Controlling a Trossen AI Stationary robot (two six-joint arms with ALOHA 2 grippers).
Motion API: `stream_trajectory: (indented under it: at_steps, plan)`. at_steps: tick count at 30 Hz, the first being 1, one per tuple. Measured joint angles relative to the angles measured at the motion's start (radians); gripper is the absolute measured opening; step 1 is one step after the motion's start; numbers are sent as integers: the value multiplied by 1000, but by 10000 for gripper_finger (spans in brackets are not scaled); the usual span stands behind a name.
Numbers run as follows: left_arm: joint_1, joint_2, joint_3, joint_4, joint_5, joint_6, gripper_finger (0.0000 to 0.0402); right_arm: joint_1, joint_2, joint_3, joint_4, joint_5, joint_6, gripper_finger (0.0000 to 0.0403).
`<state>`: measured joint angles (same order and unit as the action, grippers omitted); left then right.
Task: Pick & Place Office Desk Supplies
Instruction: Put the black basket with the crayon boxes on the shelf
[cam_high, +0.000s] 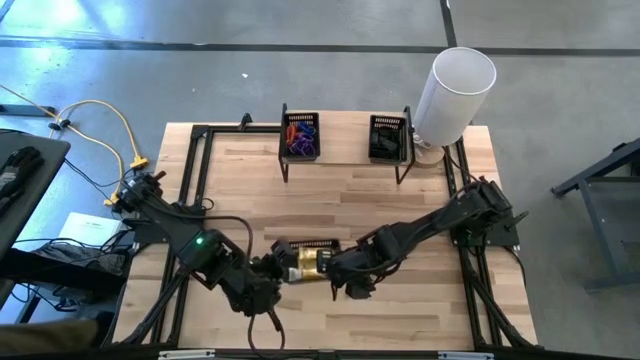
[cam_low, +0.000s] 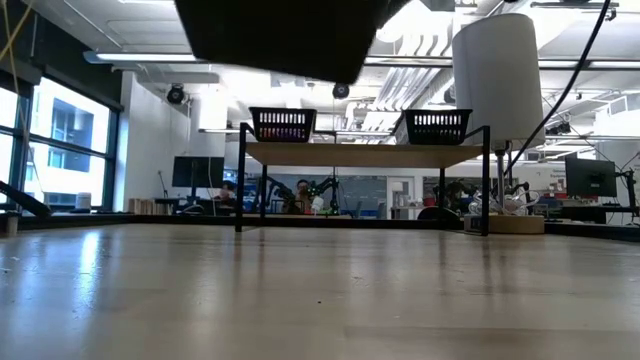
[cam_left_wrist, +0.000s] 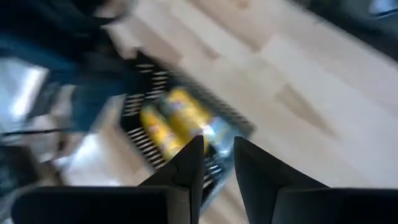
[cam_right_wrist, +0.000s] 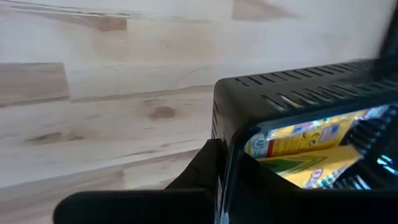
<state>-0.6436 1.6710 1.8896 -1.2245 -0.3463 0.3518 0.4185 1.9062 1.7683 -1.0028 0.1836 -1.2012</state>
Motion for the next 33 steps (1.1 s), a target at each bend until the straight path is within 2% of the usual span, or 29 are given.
stream_trajectory:
  at_steps: [3, 6, 14, 20, 24, 27, 30, 33]
  plan:
    - [-13, -8, 0, 13, -97, -19, 80, -2, 17, 0, -51, -1, 48, 4]
    - [-28, -14, 0, 15, -154, -89, 80, -6, 18, 0, -46, 21, 165, 4]
    - [-74, -25, 0, -22, -244, -318, 77, -38, -1, 1, -137, 163, 537, 4]
    - [-88, -86, 0, -110, -313, -485, 72, -70, -43, 0, -256, 245, 812, 4]
    - [-54, -150, 0, -163, -314, -518, 71, -110, -90, 20, -325, 230, 967, 4]
    - [-9, -200, 0, -172, -309, -529, 71, -144, -100, 70, -380, 257, 1009, 4]
    - [63, -247, 0, -174, -297, -529, 71, -188, -96, 150, -449, 228, 1062, 4]
    - [161, -291, 0, -187, -239, -529, 71, -253, -87, 214, -450, 181, 1127, 4]
